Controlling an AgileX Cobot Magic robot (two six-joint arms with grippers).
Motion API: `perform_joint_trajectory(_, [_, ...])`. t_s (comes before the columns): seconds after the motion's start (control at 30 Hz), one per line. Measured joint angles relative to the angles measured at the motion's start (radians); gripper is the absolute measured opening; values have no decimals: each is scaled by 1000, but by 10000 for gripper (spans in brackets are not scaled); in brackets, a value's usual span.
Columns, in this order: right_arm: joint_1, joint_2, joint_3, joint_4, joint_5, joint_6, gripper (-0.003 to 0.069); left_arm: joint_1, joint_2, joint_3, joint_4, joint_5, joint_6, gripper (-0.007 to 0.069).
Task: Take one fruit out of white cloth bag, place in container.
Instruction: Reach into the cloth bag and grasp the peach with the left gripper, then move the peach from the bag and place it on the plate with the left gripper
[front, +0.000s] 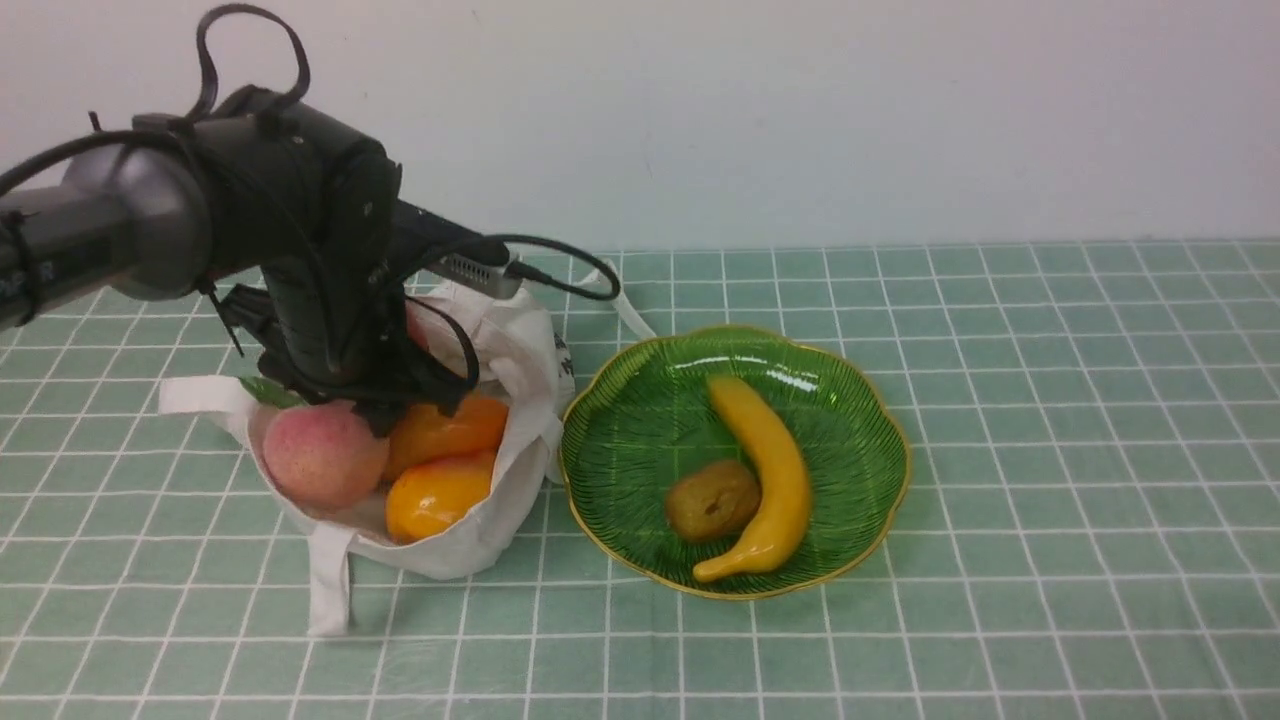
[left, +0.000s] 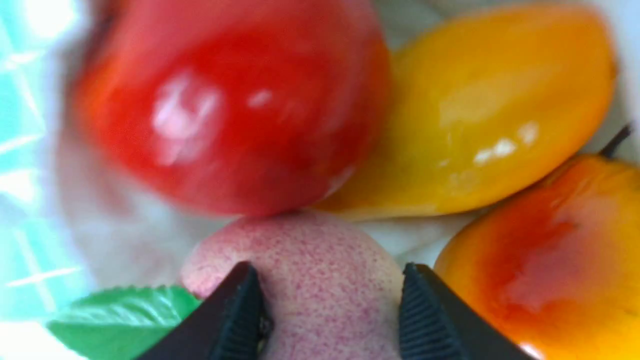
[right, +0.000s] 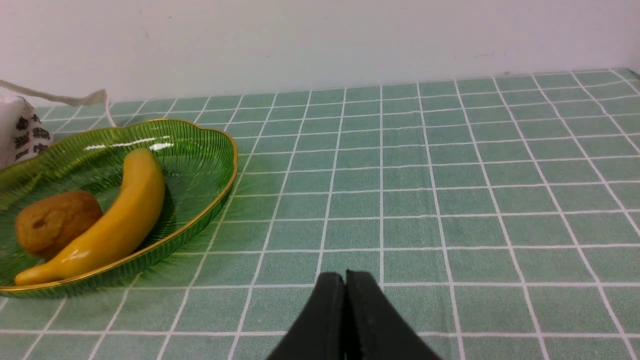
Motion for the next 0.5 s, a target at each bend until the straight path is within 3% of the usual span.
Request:
perform_joint_trajectory(0.27, [0, 0, 0, 0, 0, 0, -12, -1, -94, -127, -66, 102, 14, 320])
perform_joint_trajectory(0.5, [0, 0, 0, 0, 0, 0, -12, -90, -128, -224, -394, 92, 55, 320])
